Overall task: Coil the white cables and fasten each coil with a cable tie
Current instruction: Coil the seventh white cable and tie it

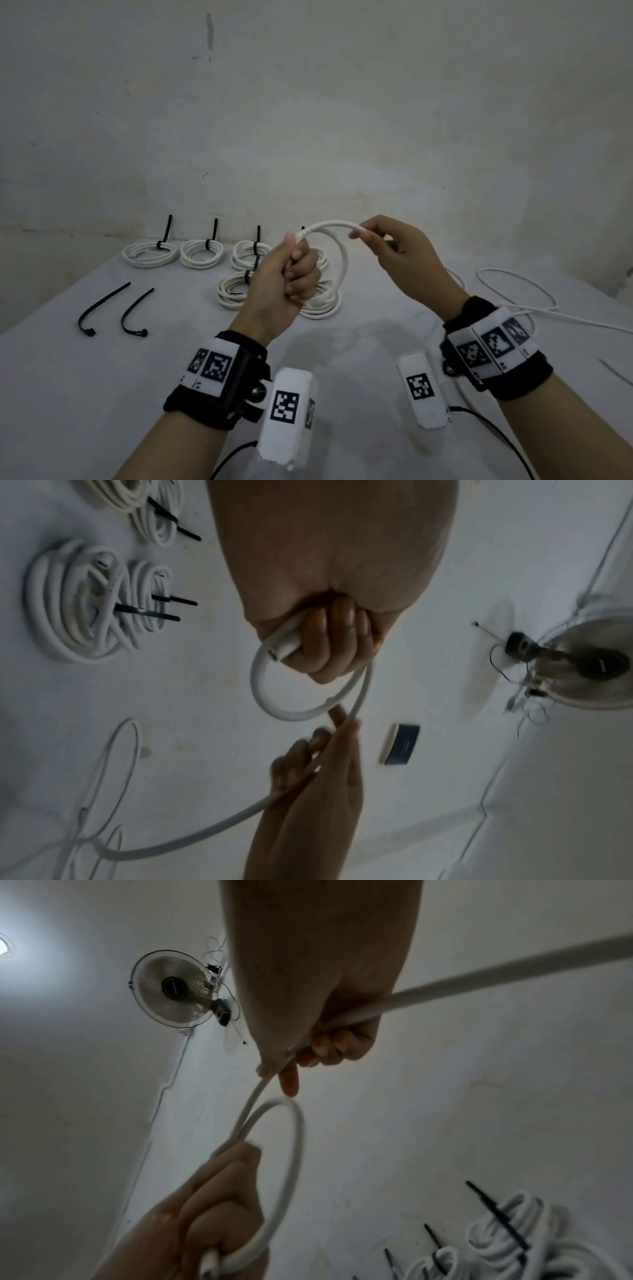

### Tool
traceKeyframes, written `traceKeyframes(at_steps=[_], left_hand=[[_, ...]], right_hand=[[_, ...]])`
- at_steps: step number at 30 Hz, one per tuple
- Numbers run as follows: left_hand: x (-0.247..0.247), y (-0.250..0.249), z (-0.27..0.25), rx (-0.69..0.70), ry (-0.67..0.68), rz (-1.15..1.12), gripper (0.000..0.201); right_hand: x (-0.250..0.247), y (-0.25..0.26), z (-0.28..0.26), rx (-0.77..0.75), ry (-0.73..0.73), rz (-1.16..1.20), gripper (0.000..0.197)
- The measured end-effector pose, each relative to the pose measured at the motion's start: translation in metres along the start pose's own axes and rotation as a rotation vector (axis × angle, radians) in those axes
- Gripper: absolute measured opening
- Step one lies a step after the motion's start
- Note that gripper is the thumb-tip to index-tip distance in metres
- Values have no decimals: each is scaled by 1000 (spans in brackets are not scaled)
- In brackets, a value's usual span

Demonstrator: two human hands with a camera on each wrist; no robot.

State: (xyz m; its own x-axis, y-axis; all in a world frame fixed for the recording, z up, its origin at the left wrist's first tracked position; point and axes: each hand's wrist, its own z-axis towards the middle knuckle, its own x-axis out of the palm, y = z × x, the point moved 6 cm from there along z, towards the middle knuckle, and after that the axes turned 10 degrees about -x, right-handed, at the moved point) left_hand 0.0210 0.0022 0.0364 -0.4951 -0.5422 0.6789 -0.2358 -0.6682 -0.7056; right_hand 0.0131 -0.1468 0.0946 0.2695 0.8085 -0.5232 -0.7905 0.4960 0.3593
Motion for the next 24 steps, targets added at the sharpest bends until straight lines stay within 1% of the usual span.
traceKeyframes(at_steps=[2, 4, 6, 10, 13, 14, 16, 17, 19, 20, 24], left_hand=[[-9, -10, -3, 40, -1, -81, 40], [-15, -21, -5, 95, -9, -116, 39], [-21, -31, -8, 147, -17, -135, 38], [-29, -46, -12, 236, -35, -169, 38], [-34, -48, -13, 275, -81, -186, 40], [-35, -48, -12, 287, -101, -171, 40], [-35, -46, -10, 309, -133, -115, 38], [-34, -45, -9, 317, -146, -83, 37], [-33, -43, -7, 327, -167, -25, 35], [-33, -42, -5, 326, -177, -2, 36], [-34, -30, 0, 291, -232, 56, 39]], right_hand=[[-2, -15, -12, 94, 65, 127, 9], [-3, -26, -24, 104, 113, 130, 17], [-2, -34, -32, 61, 173, 15, 28], [9, -40, -37, -21, 408, -258, 56], [25, -39, -38, -138, 547, -487, 67], [29, -37, -38, -195, 559, -568, 73], [36, -26, -35, -347, 517, -682, 81], [39, -17, -34, -443, 485, -713, 78], [47, 2, -32, -610, 442, -725, 60], [51, 11, -31, -660, 438, -707, 52], [60, 41, -22, -733, 404, -619, 40]])
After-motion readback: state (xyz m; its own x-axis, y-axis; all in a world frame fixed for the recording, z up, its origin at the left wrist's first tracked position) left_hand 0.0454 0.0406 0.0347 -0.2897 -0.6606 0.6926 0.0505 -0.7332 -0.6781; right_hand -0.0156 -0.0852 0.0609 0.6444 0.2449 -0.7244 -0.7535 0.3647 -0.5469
